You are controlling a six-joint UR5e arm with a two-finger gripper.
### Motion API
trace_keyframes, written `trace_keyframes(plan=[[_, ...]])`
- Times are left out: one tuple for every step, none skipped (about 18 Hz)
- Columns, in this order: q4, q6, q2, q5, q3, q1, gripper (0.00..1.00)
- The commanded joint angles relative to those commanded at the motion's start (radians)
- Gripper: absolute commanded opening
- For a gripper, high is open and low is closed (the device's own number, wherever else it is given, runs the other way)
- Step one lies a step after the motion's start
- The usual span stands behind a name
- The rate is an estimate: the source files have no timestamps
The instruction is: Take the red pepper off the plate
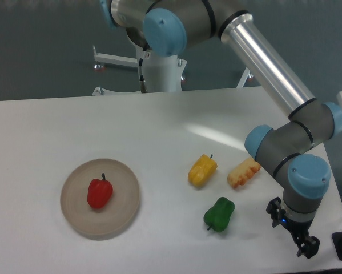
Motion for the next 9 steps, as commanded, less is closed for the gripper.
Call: trace_keyframes(plan=[[-0.015,-0.032,0.017,-0.003,-0.02,0.0,1.0],[-0.029,-0.055,0.035,-0.005,-0.037,0.0,1.0],[-0.046,-0.074,0.055,-0.006,-0.057,-0.002,1.0],[-0.075,-0.116,0.09,-0.026,-0.093,-0.008,1.0],[-0.087,-0.167,0.113,-0.047,-0.118,-0.014,1.0],[-0.097,-0.248,0.149,-0.075,-0.158,-0.02,1.0],[-0.097,-0.299,0.173,-0.083,-0.192,-0.037,1.0],[-0.097,-0.345,0.199,-0.084,-0.225,-0.055,1.0],[-0.095,-0.394,0.231,-0.086,-0.262,-0.064,1.0]])
